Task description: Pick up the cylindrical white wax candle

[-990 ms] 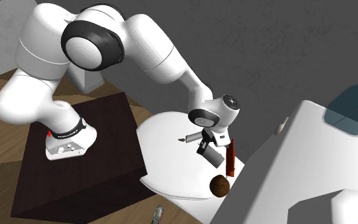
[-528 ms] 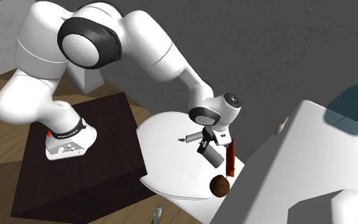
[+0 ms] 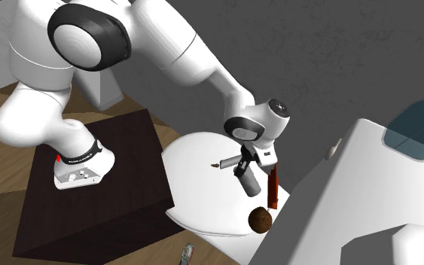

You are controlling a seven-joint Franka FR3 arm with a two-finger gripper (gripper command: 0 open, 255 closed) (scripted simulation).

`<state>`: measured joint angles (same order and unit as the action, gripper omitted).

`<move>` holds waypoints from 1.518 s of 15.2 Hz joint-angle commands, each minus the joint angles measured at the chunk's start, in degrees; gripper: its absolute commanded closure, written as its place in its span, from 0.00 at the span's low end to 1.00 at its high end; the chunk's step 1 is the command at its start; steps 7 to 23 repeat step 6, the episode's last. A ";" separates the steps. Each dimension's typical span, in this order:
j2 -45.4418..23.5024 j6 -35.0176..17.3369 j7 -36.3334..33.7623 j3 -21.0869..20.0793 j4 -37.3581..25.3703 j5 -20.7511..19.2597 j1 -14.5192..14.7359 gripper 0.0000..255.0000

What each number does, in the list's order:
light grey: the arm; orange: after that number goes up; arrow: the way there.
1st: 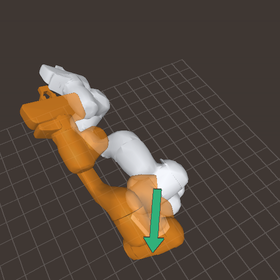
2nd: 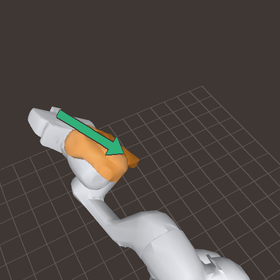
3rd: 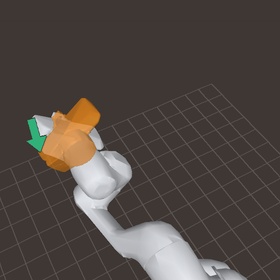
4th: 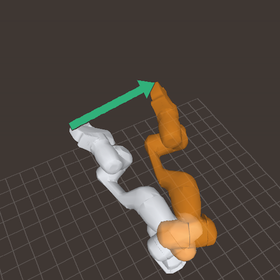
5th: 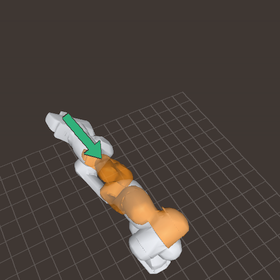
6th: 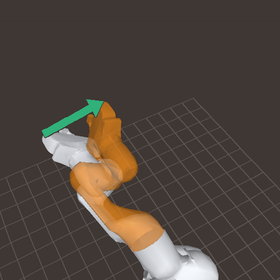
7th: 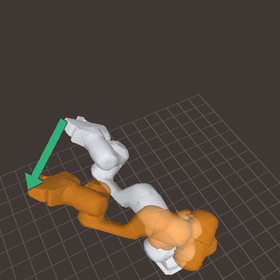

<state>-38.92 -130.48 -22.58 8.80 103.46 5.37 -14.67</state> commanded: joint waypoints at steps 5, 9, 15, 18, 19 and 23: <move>3.02 2.49 -0.16 0.38 0.53 -0.45 0.25 1.00; 3.02 2.49 -0.16 0.38 0.52 -0.45 0.25 1.00; 3.02 2.49 -0.16 0.38 0.52 -0.45 0.25 1.00; 3.02 2.49 -0.16 0.38 0.52 -0.45 0.25 1.00; 3.02 2.49 -0.16 0.38 0.52 -0.45 0.25 1.00; 3.02 2.49 -0.16 0.38 0.52 -0.45 0.25 1.00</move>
